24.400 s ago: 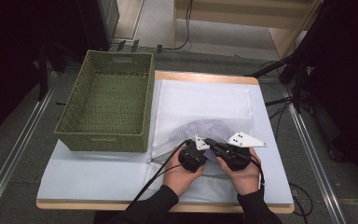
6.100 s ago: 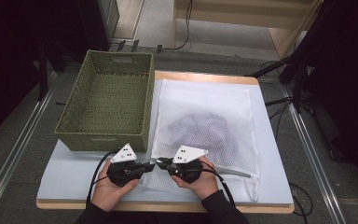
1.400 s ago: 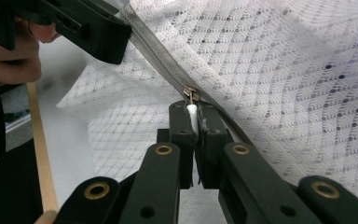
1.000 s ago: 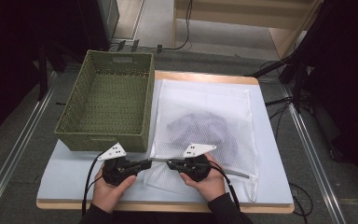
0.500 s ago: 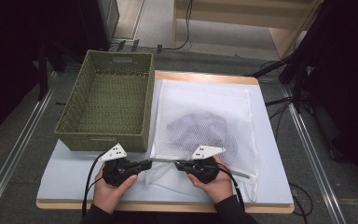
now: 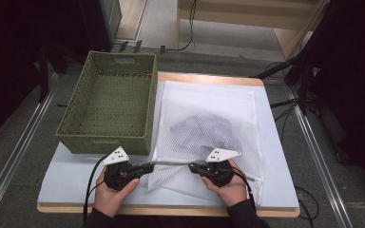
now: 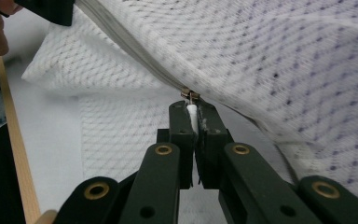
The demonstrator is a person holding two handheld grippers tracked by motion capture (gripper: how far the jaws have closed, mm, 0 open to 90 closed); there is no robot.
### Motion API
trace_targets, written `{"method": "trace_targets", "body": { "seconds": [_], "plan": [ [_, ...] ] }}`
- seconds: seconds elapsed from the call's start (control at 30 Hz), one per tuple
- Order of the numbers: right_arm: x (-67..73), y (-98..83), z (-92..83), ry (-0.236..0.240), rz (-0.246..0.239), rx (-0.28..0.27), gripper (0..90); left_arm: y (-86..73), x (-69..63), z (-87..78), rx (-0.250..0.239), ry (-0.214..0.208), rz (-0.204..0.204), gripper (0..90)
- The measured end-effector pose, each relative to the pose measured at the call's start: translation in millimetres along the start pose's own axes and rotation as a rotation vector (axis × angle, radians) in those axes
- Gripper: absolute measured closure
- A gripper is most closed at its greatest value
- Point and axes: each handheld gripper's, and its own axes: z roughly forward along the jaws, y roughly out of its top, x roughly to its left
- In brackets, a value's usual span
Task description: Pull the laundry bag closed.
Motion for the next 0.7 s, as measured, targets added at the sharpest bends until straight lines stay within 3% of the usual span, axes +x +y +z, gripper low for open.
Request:
{"method": "trace_targets", "body": {
  "seconds": [0.7],
  "plan": [
    [-19.9, -13.9, -29.0, -0.054, 0.034, -0.017, 87.6, -1.7, -0.5, -0.5, 0.001, 0.003, 0.004, 90.0]
  ]
}}
